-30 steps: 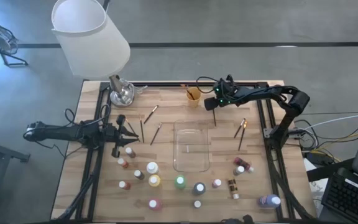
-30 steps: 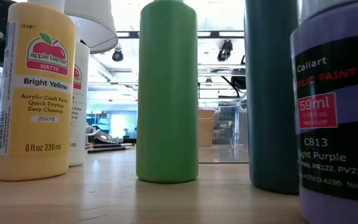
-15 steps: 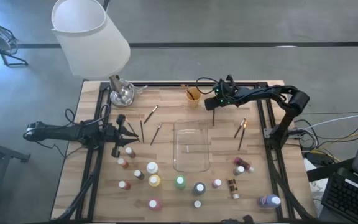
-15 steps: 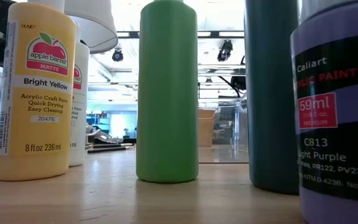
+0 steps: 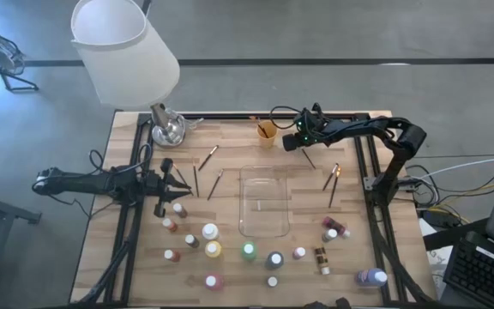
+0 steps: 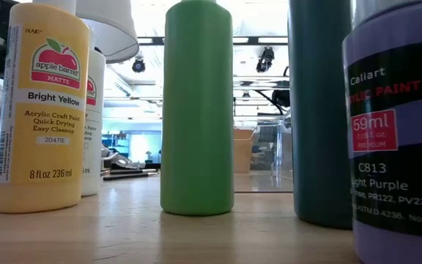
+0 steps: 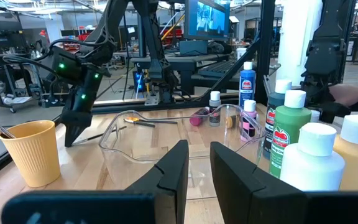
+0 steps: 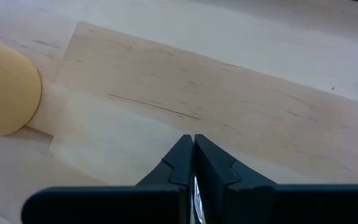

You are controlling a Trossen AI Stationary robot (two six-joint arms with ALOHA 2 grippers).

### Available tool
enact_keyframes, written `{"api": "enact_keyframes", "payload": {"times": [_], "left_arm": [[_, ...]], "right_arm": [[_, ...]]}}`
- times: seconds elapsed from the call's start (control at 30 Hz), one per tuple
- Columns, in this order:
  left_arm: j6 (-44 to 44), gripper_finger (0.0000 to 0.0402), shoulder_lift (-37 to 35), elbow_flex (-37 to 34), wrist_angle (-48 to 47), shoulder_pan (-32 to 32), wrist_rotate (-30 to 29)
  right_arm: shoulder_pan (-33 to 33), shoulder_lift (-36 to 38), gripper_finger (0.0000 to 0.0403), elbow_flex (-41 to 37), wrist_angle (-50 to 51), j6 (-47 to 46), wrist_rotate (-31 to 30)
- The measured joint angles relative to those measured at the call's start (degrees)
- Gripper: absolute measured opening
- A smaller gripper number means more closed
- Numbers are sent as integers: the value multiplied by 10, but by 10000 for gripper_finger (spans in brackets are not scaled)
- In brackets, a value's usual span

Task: Pick & Place Paint Supplies
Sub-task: Put the silver paint brush into the yellow cup

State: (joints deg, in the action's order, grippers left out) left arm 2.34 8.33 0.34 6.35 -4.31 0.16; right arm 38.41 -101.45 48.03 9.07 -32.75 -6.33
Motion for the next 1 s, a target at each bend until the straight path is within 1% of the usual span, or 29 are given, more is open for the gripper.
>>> {"api": "enact_keyframes", "payload": {"times": [0.1,0.2,0.4,0.6,0.7,0.87,0.93,1.0], "left_arm": [[0,74,0,0,0,0,0],[0,74,0,0,0,0,0],[0,74,0,0,0,0,0],[0,74,0,0,0,0,0],[0,74,0,0,0,0,0],[0,74,0,0,0,0,0],[0,74,0,0,0,0,0],[0,74,0,0,0,0,0]], "right_arm": [[0,10,8,13,20,18,2],[-1,22,8,35,61,40,10],[0,46,8,96,124,83,-10],[-4,68,8,138,134,120,-10],[-11,78,8,158,134,139,-10],[-31,97,8,191,106,179,-9],[-41,105,8,198,76,197,-4],[-48,112,8,201,23,212,15]]}}
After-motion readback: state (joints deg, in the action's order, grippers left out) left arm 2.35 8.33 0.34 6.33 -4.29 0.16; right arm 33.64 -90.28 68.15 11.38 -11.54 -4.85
